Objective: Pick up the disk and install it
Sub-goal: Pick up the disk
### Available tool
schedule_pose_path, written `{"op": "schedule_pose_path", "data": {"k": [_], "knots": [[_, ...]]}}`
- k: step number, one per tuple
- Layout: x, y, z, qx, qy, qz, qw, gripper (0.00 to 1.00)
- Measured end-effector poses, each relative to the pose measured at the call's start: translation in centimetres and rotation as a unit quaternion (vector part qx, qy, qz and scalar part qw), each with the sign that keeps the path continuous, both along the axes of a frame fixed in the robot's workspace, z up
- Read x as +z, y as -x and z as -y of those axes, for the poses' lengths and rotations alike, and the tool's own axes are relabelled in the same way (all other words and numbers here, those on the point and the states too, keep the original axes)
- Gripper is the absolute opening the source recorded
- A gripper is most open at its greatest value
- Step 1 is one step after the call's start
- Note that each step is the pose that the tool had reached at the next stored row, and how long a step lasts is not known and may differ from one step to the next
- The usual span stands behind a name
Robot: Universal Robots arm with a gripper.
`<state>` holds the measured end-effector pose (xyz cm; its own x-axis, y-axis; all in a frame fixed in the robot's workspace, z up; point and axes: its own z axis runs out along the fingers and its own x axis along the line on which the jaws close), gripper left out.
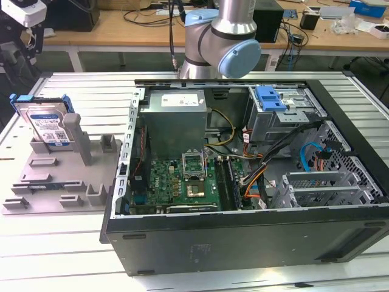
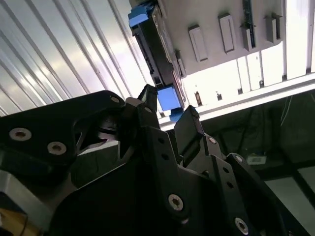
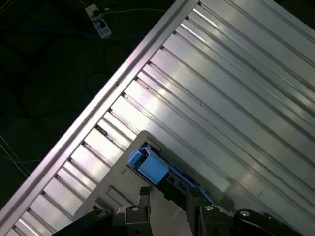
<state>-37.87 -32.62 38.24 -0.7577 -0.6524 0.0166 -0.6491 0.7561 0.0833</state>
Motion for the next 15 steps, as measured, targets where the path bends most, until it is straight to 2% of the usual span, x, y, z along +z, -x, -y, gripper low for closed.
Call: {"op": "schedule_pose_path", "data": {"k": [2, 4, 8, 10, 11, 13, 14, 15], "knots": [[0.00, 0.00, 0.00, 0.020, 0.0000, 0.0000, 0.9998, 0.42], [-0.01, 0.00, 0.00, 0.060, 0.0004, 0.0000, 0.9982, 0.42], [-0.03, 0.00, 0.00, 0.103, 0.0014, -0.0001, 0.9947, 0.42], [-0.04, 0.00, 0.00, 0.135, 0.0022, -0.0001, 0.9909, 0.42], [-0.05, 0.00, 0.00, 0.153, 0.0026, -0.0002, 0.9883, 0.42], [-0.08, 0.00, 0.00, 0.173, 0.0028, -0.0001, 0.9850, 0.42], [-0.09, 0.00, 0.00, 0.185, 0.0029, -0.0001, 0.9828, 0.42], [-0.09, 0.00, 0.00, 0.194, 0.0030, -0.0001, 0.9811, 0.42]]}}
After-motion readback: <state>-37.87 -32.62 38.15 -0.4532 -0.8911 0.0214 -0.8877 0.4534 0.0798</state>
